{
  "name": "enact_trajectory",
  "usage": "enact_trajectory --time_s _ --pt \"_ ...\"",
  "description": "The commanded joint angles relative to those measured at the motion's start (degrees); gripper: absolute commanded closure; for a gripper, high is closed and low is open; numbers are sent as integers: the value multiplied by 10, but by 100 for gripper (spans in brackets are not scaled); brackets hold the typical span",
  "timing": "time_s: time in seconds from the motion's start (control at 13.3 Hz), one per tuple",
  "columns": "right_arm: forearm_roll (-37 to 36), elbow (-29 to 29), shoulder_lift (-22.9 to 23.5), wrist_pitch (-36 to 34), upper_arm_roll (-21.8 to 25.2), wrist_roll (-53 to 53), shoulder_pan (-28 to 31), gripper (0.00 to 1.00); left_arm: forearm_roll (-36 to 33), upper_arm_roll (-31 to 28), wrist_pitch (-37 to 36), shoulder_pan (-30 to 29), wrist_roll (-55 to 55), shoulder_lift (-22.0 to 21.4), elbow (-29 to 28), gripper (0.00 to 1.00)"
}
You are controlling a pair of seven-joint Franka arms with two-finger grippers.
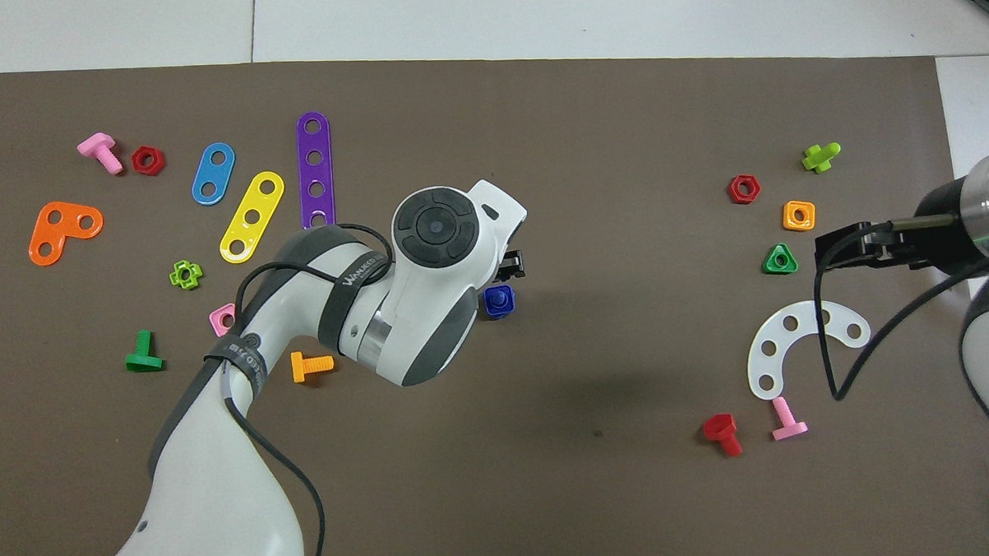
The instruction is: Unscrew and place screws in storage area
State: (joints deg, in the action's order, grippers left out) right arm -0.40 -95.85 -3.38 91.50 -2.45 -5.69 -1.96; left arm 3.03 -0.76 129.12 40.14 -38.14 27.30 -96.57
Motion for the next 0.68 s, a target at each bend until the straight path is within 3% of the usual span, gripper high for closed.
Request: enact_trajectory --time_s 0.0,0.23,0.38,0.53,0.6 --pt "15 -19 -17 7 -2 5 4 2 8 -12 39 16 -4 -5 -31 18" --pt "15 -22 -20 8 -2 4 4 2 8 -13 54 30 -4 -6 -53 30" --pt "15 -22 -20 8 -2 3 4 2 8 -13 48 30 -4 -6 -45 52" --pt "14 -22 -20 10 -2 3 4 2 8 -13 41 30 -3 -7 -41 82" --pt "14 -22 -19 15 -2 3 4 2 9 -13 33 28 -3 -7 -34 89"
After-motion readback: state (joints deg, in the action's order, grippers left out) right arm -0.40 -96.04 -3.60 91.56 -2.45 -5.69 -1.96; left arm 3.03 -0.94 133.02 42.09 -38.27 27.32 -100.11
